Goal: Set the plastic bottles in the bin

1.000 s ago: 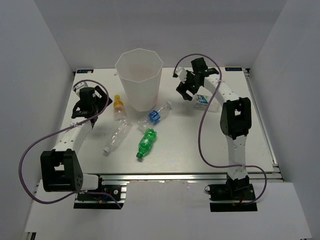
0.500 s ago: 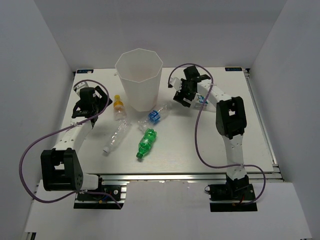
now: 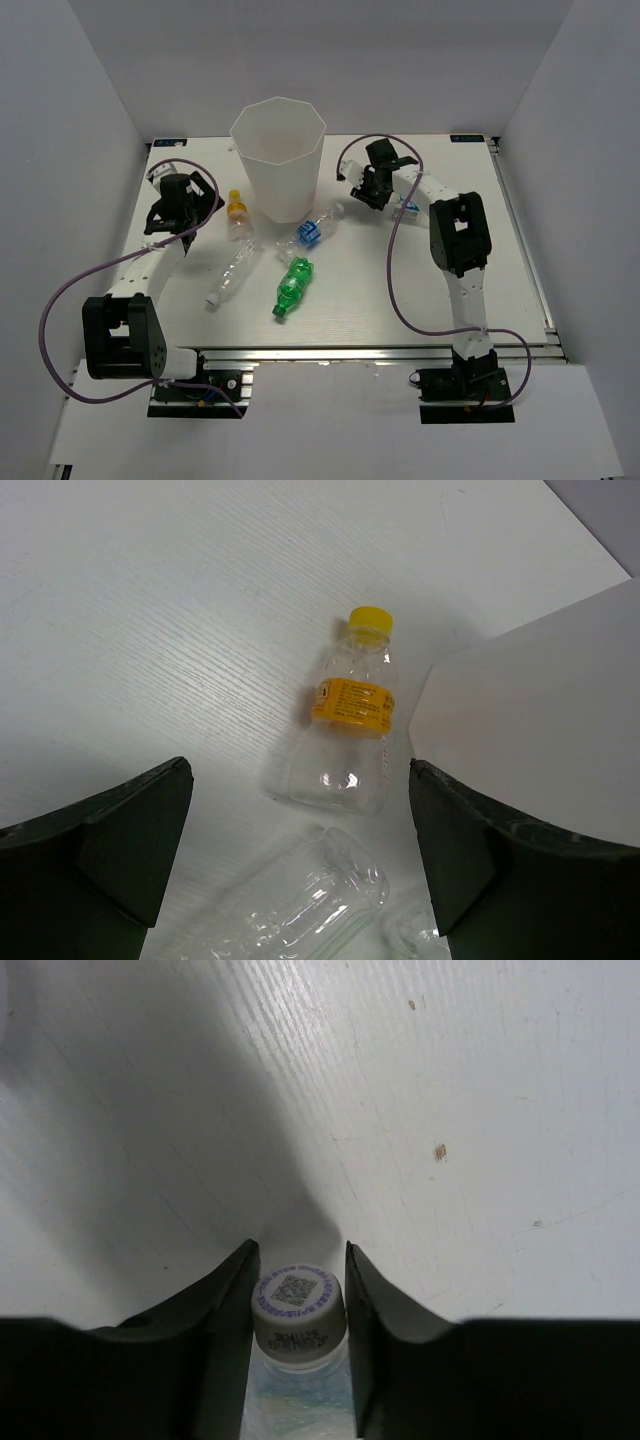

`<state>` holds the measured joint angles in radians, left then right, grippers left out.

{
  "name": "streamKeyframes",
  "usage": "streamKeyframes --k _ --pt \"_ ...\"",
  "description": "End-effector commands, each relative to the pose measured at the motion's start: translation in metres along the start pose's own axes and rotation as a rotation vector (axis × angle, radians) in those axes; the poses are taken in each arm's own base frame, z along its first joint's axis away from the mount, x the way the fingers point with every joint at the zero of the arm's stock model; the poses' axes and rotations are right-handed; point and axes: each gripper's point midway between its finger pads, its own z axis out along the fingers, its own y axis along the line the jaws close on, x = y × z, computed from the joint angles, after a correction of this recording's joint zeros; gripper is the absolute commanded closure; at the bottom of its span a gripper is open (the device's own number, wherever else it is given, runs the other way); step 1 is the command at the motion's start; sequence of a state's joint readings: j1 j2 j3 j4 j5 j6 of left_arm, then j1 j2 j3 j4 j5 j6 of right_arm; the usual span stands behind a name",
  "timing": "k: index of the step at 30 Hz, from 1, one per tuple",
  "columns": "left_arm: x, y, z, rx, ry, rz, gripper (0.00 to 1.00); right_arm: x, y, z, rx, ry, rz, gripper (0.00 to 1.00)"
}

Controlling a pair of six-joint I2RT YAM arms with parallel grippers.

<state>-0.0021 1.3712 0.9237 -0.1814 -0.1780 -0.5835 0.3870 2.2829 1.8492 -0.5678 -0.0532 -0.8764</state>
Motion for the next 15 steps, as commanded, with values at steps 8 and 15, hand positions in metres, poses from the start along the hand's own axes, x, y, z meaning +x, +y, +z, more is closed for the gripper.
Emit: streamKeyframes --k 8,15 --pt "-0.018 -0.013 -0.013 0.053 -0.054 -0.043 0.02 -0.024 -0.027 -0.038 0.134 -0.063 0.028 1.00" --pt "-0.019 -0.017 -0.019 0.072 -0.049 -0.057 0.02 -0.058 -0.055 -0.109 0.336 -0.160 0.061 1.00"
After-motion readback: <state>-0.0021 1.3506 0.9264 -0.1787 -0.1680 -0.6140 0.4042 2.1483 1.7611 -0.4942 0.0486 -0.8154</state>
